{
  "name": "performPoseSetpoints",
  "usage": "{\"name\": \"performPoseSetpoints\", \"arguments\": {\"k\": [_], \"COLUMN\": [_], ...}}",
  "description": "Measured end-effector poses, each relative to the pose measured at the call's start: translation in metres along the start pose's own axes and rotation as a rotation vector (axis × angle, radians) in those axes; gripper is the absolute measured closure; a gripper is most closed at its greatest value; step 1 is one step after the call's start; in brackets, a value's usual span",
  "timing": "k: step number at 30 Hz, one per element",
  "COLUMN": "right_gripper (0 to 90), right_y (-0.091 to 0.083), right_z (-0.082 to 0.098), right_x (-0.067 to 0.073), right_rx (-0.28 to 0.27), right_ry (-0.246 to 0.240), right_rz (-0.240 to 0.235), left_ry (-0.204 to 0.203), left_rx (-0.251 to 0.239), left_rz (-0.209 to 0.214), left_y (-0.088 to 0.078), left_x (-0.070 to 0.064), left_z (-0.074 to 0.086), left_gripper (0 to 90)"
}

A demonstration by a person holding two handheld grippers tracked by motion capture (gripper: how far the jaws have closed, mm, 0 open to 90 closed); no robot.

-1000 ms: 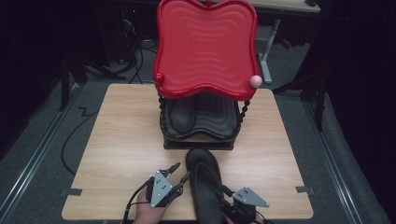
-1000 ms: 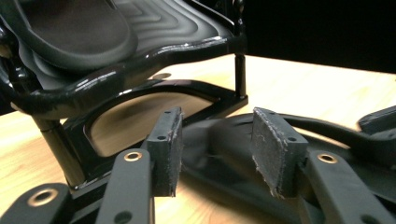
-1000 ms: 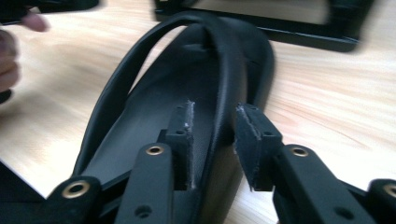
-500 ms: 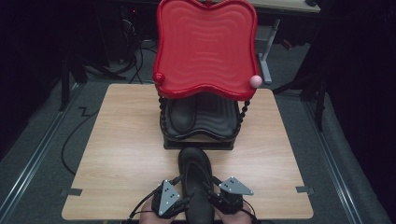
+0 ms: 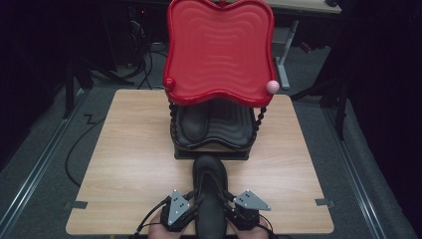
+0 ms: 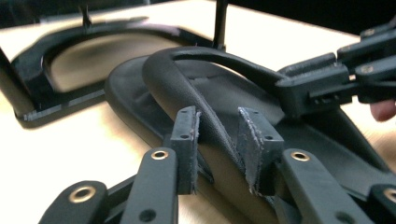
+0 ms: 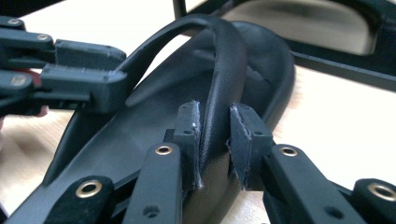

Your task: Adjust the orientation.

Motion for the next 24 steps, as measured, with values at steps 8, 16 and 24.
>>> {"name": "performPoseSetpoints", "arguments": {"k": [8,16,24], "right_gripper": [74.1,74.7,75.1], "right_y": [-0.034,-0.063,-0.063], "right_z": [-0.005,-0.018,-0.038], "right_x": [0.004,-0.005,-0.027], "right_rx": [-0.095,-0.196,-0.248], "right_ry": [-0.012,-0.032,-0.031], "right_rz": [0.025,0.087,0.133], "left_ry": [0.067,0.124,0.126], "left_rx": [-0.127,-0.226,-0.28], "left_rz": [0.037,0.043,0.033], "left_y": [-0.014,-0.014,0.01], "left_x": [-0.022,-0.039,-0.033], "left_z": [-0.021,-0.04,-0.064], "left_gripper": [70.7,70.9,71.2]}}
Point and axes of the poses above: each handheld gripper's, and its own axes: y roughly forward along the jaws, z roughly out of its underside, x roughly to its left, the point moved 5 cm from there along y, roughly forward along the jaws, and after that the axes turned 4 degrees about -y, right-handed, at the moved point
